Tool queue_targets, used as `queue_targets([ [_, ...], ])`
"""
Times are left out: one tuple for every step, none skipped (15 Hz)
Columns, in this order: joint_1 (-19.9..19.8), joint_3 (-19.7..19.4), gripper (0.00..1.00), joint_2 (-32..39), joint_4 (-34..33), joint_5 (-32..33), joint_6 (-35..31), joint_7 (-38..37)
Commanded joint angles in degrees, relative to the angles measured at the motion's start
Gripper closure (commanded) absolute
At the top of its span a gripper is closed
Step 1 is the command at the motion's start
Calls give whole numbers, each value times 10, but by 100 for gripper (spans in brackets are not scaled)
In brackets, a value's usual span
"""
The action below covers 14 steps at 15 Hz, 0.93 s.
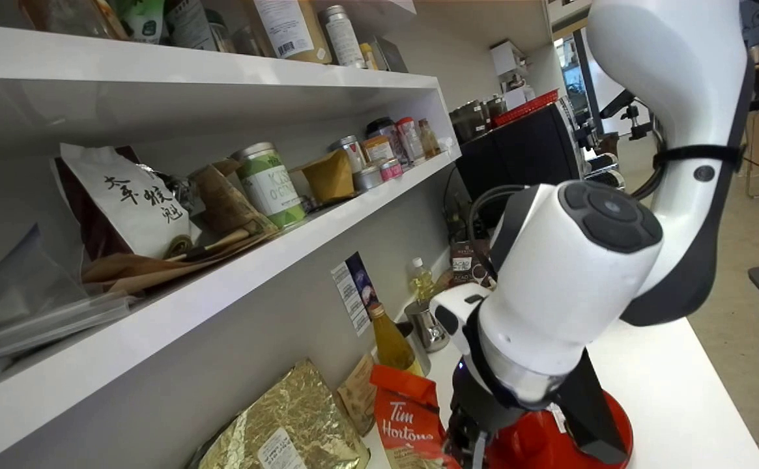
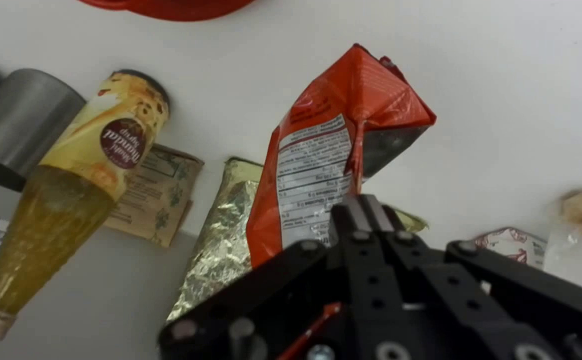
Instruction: Put the orange packet on the right side of the bottom shelf
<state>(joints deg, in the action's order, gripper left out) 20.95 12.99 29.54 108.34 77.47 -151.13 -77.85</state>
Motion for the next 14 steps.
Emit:
queue_targets([
  [-25, 25, 100, -97, 75, -88, -11, 73],
  [-27, 31, 100, -119, 91, -120, -9, 100],
  [-30, 39, 100, -143, 109, -164, -6, 135],
  [-31, 44, 100, -164, 123, -202, -3, 166],
  [-33, 49, 100, -189, 140, -247, 3, 200],
  [-32, 50, 100, -214, 155, -288, 10, 230],
  [-29, 47, 100, -238, 167, -316, 15, 249],
  [-29, 39, 100, -265, 181, -336, 19, 263],
  [-33, 30, 100, -292, 193, -349, 28, 271],
  [-38, 23, 100, -315, 204, -363, 36, 281],
  [-48, 15, 100, -341, 217, -378, 46, 291],
  [-59, 7, 100, -366, 230, -386, 56, 298],
  [-71, -2, 100, -390, 242, -391, 66, 301],
  [-85, -10, 100, -415, 255, -397, 73, 310],
])
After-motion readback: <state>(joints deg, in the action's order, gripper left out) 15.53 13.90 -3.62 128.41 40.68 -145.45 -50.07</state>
